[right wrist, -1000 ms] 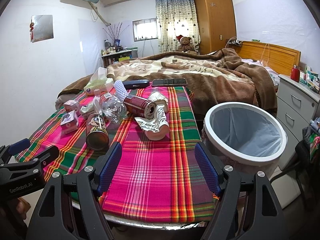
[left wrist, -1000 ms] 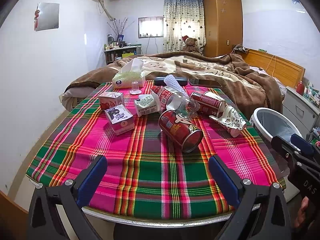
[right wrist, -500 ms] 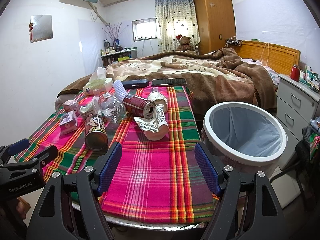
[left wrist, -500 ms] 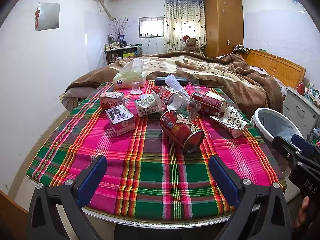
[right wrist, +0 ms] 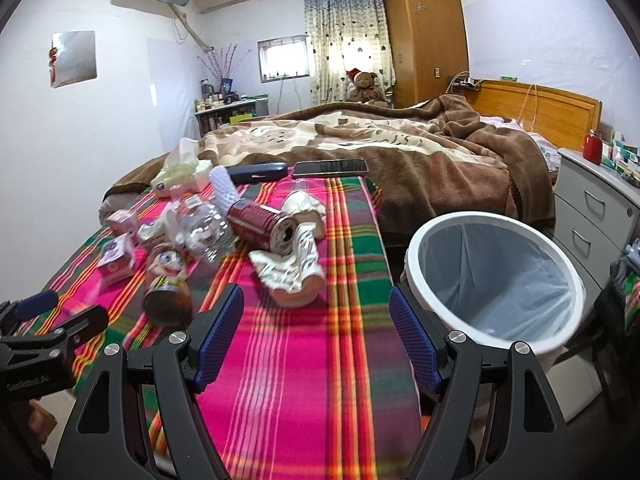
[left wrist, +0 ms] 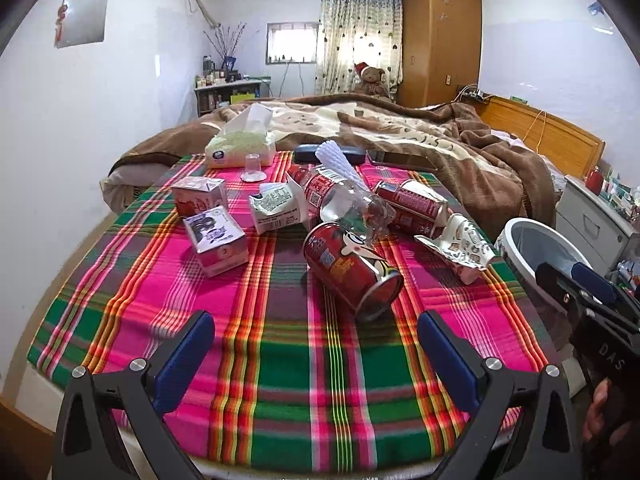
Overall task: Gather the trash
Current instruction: 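Grasp the patterned paper cup with the right tool while the left tool grasps the red can, then carry the cup and the red can over the white trash bin with both tools, then open both tools to drop the cup and the can into the bin, then move both tools back over the plaid cloth, then grasp the purple juice box with the left tool while the right tool grasps the tall red can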
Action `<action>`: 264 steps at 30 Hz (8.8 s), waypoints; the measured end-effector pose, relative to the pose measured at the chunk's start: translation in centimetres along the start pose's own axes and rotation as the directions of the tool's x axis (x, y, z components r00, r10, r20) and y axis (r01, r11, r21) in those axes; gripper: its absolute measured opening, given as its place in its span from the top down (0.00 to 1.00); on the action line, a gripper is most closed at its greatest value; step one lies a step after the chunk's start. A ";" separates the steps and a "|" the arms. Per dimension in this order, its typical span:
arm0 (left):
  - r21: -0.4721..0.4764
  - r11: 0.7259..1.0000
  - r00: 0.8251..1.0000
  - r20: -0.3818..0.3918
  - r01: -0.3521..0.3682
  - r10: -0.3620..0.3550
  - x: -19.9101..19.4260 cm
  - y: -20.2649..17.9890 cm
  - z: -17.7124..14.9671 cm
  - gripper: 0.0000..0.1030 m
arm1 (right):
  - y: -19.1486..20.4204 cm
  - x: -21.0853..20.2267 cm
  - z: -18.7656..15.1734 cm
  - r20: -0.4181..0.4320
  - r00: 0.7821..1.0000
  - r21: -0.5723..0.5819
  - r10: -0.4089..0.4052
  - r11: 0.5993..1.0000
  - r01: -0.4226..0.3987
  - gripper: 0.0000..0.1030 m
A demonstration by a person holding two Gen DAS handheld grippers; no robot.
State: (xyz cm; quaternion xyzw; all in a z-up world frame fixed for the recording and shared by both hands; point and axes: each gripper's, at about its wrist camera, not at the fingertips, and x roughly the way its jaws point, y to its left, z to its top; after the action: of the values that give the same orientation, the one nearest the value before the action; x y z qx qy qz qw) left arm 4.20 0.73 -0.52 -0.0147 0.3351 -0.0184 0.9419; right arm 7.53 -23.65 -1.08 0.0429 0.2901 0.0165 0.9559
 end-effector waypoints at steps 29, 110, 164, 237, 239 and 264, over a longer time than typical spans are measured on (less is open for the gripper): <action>-0.126 0.991 0.984 -0.169 0.040 -0.061 10.9 -0.1 3.0 0.02 | 0.0 7.9 2.3 -0.212 0.974 0.000 0.079 0.997 -0.081 0.78; 0.085 0.947 0.949 -0.086 0.310 -0.303 6.5 -13.6 8.3 0.49 | -11.6 1.5 4.1 -0.069 0.995 0.198 -0.076 0.976 0.088 0.81; 0.112 0.928 0.933 -0.097 0.356 -0.346 7.0 -15.9 8.6 0.32 | -11.9 2.8 4.5 -0.085 0.994 0.195 -0.071 0.977 0.087 0.56; -0.168 0.979 0.958 -0.281 -0.115 0.065 16.3 12.3 6.4 0.23 | 6.7 15.7 6.7 -0.374 0.916 -0.248 0.145 0.936 -0.249 0.41; -0.169 0.979 0.958 -0.277 -0.117 0.067 16.3 12.3 6.4 0.23 | 6.6 15.7 6.6 -0.380 0.912 -0.231 0.157 0.938 -0.258 0.41; -0.191 0.978 0.976 -0.215 -0.081 0.038 14.0 11.9 7.0 0.46 | 5.8 13.2 6.7 -0.312 0.934 -0.151 0.173 0.962 -0.228 0.44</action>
State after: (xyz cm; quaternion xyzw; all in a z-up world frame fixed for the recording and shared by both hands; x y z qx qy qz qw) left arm 19.77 12.05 -4.45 -0.0966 0.4332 0.0421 0.8951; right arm 22.14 -17.58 -2.30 -0.0196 0.4210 0.1474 0.8948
